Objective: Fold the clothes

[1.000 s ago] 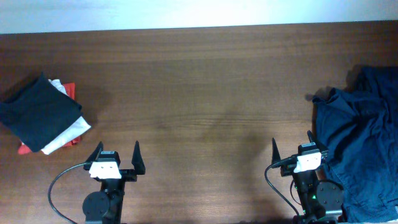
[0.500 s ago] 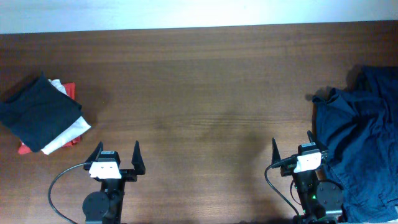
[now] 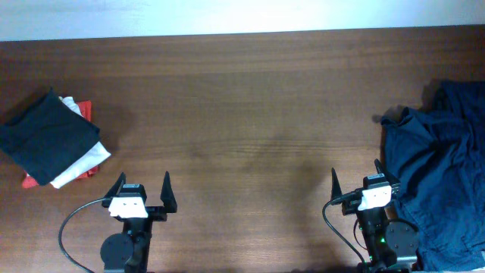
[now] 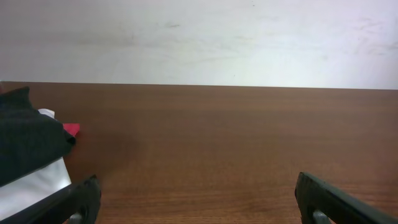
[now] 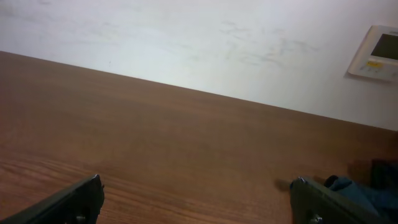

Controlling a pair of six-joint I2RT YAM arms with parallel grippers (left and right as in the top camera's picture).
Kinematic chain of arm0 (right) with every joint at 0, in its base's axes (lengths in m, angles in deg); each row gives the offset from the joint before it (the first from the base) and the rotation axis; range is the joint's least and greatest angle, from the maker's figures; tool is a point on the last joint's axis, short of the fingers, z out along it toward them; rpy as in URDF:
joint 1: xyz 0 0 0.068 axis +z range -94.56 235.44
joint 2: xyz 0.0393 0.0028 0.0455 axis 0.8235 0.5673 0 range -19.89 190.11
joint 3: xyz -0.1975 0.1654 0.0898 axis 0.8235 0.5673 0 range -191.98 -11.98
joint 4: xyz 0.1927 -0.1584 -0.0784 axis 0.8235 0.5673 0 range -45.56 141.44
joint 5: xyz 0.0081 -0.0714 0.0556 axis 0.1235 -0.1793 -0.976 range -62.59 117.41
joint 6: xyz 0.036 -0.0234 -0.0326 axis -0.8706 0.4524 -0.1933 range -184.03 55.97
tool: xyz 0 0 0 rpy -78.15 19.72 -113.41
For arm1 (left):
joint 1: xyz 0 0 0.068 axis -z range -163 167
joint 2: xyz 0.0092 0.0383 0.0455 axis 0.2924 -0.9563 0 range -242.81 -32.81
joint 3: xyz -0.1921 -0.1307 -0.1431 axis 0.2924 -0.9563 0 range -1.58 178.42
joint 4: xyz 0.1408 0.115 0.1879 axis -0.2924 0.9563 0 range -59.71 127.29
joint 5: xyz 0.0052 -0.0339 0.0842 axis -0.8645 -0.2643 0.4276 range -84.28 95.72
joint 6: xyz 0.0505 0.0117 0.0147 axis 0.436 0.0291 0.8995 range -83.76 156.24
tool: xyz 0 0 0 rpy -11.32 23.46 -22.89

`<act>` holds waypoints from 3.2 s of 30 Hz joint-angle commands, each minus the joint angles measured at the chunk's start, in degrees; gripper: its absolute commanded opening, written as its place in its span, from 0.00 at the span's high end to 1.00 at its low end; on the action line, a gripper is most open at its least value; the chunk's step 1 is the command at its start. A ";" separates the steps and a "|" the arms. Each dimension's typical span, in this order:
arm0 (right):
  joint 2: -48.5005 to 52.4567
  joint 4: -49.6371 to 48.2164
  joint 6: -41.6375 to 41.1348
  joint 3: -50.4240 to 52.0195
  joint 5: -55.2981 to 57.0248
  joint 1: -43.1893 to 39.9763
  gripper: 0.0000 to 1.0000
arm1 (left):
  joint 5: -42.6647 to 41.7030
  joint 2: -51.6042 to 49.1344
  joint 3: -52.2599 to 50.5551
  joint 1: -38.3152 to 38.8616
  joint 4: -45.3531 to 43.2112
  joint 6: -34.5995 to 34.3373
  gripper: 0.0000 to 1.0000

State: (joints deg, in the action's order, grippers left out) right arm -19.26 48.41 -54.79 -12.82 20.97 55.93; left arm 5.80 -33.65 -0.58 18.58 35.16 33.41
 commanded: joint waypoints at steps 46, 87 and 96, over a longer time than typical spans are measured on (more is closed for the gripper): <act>98.20 41.00 -22.05 -55.21 16.44 -17.79 0.43 | -2.86 -55.56 42.25 0.13 29.90 0.04 0.01; 100.61 68.11 -17.64 -108.69 5.86 11.15 0.01 | -2.91 -55.58 42.23 0.13 27.93 0.00 0.01; 100.80 80.81 -22.18 -105.09 9.75 -9.01 0.01 | -23.34 -63.58 42.23 2.56 19.50 -8.37 0.01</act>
State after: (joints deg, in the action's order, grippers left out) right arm 81.54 128.64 -76.13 -120.25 32.69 50.60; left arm -10.35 -92.32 40.44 18.91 55.61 29.48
